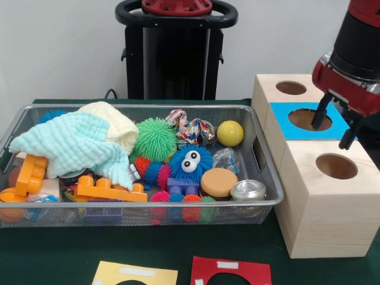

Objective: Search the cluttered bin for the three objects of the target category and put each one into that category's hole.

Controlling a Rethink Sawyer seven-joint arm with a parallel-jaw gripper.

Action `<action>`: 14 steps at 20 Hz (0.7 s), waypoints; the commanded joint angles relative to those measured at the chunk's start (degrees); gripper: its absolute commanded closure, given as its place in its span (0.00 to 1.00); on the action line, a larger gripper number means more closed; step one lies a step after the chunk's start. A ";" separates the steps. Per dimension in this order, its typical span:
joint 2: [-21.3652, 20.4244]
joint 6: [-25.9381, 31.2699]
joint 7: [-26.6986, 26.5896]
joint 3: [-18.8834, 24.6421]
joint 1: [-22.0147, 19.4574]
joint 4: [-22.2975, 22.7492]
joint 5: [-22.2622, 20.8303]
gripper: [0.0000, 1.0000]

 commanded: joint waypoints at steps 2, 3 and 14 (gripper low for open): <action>-4.04 7.44 1.85 -0.54 -3.07 -0.87 -1.98 0.00; -4.64 8.72 1.31 -0.58 -3.46 -1.42 -2.05 0.00; -12.26 -5.47 -8.43 2.15 -9.36 13.56 -4.09 0.00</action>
